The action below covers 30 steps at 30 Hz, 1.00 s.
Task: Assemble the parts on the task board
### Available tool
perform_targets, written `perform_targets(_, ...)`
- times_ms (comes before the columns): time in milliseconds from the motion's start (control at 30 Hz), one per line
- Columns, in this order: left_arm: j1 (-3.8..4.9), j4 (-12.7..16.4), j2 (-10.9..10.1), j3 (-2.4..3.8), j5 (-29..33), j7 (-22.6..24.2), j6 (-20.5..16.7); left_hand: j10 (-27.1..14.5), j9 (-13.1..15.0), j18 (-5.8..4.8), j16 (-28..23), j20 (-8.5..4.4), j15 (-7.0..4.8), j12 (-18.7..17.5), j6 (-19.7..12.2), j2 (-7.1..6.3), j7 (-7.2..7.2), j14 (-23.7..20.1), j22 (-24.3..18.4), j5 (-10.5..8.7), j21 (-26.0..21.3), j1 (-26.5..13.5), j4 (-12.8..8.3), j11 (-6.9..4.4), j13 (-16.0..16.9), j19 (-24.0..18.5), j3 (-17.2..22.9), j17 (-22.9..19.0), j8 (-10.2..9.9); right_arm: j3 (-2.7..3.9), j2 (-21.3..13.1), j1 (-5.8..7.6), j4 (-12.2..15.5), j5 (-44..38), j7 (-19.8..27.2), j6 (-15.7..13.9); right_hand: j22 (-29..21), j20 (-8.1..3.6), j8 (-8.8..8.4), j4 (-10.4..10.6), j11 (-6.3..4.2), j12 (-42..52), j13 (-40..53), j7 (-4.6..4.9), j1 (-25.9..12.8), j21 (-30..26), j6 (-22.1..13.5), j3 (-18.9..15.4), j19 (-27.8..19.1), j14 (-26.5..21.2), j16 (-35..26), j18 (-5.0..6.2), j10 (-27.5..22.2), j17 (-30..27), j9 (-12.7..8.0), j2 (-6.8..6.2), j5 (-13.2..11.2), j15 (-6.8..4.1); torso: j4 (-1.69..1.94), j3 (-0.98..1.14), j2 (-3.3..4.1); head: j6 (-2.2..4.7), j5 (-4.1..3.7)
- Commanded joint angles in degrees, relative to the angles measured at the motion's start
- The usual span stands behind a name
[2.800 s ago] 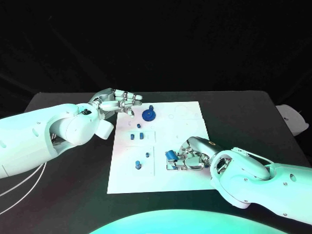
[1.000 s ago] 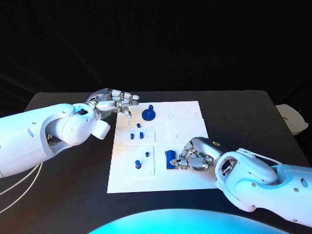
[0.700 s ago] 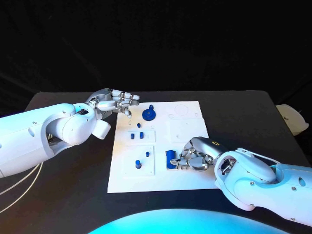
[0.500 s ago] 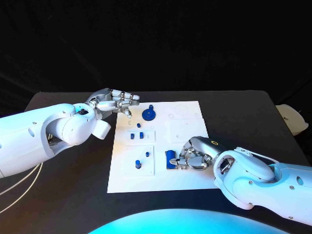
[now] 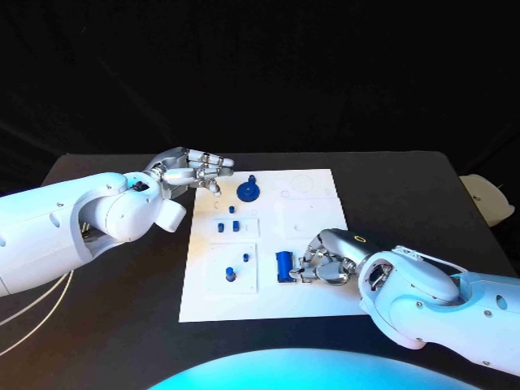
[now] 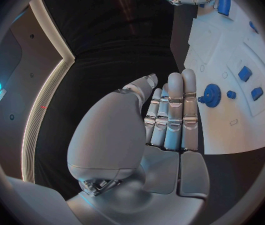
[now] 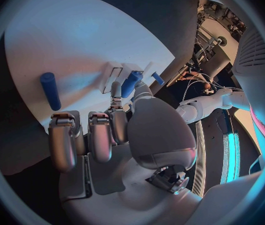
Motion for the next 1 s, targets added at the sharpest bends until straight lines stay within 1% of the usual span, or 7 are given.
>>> perform_targets(33,0.03,0.01,0.16,0.02,0.29,0.43,0.62,-0.32,-0.01,0.75,-0.32,-0.04,0.02,0.38,-0.44,0.32,0.06,-0.29,-0.08,0.04,-0.23,-0.37,-0.05,0.12,-0.08,-0.25,-0.31,-0.1,0.35,0.0,-0.27,-0.05,0.22,-1.78,-0.44,0.91,14.34,-0.38,0.23,-0.34,-0.03,-0.36,3.6,-0.29,0.63,-0.04,-0.01,0.12,5.45,5.27,0.17,-0.3,0.47,10.56,0.06,0.19,-0.24,-0.41,-0.03,0.06,0.02,0.09,-0.01)
perform_targets(333,0.02,-0.05,0.22,-0.02,0.3,0.46,0.67,-0.32,-0.01,0.75,-0.32,-0.04,0.02,0.38,-0.44,0.32,0.06,-0.29,-0.08,0.04,-0.23,-0.37,-0.05,0.12,-0.08,-0.25,-0.31,-0.1,0.35,0.09,-2.69,0.27,2.23,-2.31,0.11,-2.87,14.21,-0.36,-0.05,0.16,0.13,-1.04,3.15,-0.05,0.28,-0.5,-0.43,-0.23,5.3,5.21,0.05,-0.2,0.19,10.27,-0.01,0.32,0.04,-0.33,-0.02,-0.02,0.05,0.35,-0.4)
perform_targets(433,0.01,-0.04,0.23,-0.03,0.33,0.49,0.65,-0.32,-0.01,0.75,-0.32,-0.04,0.02,0.38,-0.44,0.32,0.06,-0.29,-0.08,0.04,-0.23,-0.37,-0.05,0.12,-0.08,-0.25,-0.31,-0.1,0.35,0.15,-5.07,1.54,2.99,-1.54,0.9,-3.86,13.99,-0.18,-0.98,0.41,0.55,-1.63,2.81,0.49,0.36,-1.27,-1.69,-0.7,5.06,5.12,-0.12,-0.05,-0.12,9.86,-0.32,0.02,0.21,-0.03,0.0,0.0,0.05,0.42,-0.65)
perform_targets(600,0.01,0.04,0.17,-0.06,0.37,0.54,0.55,-0.32,-0.01,0.75,-0.32,-0.04,0.02,0.38,-0.44,0.32,0.06,-0.29,-0.08,0.04,-0.23,-0.37,-0.05,0.12,-0.08,-0.25,-0.31,-0.1,0.35,0.15,-9.38,3.6,2.42,-0.96,1.97,-2.92,13.5,0.55,-4.0,0.38,1.8,-3.27,1.78,1.99,1.26,-3.0,-4.66,-1.44,4.49,4.92,-0.49,0.29,-1.04,9.04,-1.73,-0.7,0.38,0.99,-0.12,-0.2,-0.05,0.51,-1.49)
perform_targets(633,0.01,0.05,0.17,-0.06,0.38,0.56,0.53,-0.32,-0.01,0.75,-0.32,-0.04,0.02,0.38,-0.44,0.32,0.06,-0.29,-0.08,0.04,-0.23,-0.37,-0.05,0.12,-0.08,-0.25,-0.31,-0.1,0.35,0.15,-10.02,3.77,2.25,-1.24,2.03,-2.65,13.52,0.67,-4.33,0.34,1.93,-3.43,1.69,2.12,1.46,-2.98,-4.73,-1.53,4.5,4.93,-0.47,0.28,-1.12,9.1,-1.93,-0.76,0.29,1.11,-0.11,-0.15,-0.02,0.58,-1.7)
perform_targets(900,0.0,0.02,0.2,-0.08,0.43,0.64,0.53,-0.32,-0.01,0.75,-0.32,-0.04,0.02,0.38,-0.44,0.32,0.06,-0.29,-0.08,0.04,-0.23,-0.37,-0.05,0.12,-0.08,-0.25,-0.31,-0.1,0.35,-0.12,-13.32,4.11,0.92,-3.36,2.12,-0.67,13.69,1.0,-4.73,0.26,1.97,-3.46,1.72,2.04,2.31,-2.44,-3.4,-1.76,4.67,5.04,-0.28,0.18,-1.11,9.62,-2.36,-0.67,-0.04,1.27,-0.41,-0.12,-0.08,0.53,-2.25)
perform_targets(1000,-0.01,0.03,0.26,-0.08,0.44,0.64,0.57,-0.32,-0.01,0.75,-0.32,-0.04,0.02,0.38,-0.44,0.32,0.06,-0.29,-0.08,0.04,-0.23,-0.37,-0.05,0.12,-0.08,-0.25,-0.31,-0.1,0.35,-0.21,-13.47,3.56,0.72,-3.67,1.97,0.0,13.74,1.02,-4.69,0.22,1.83,-3.4,1.78,1.86,2.65,-2.28,-2.63,-1.81,4.73,5.06,-0.24,0.15,-1.05,9.74,-2.43,-0.55,-0.05,1.19,-0.26,-0.07,-0.08,0.45,-2.29)
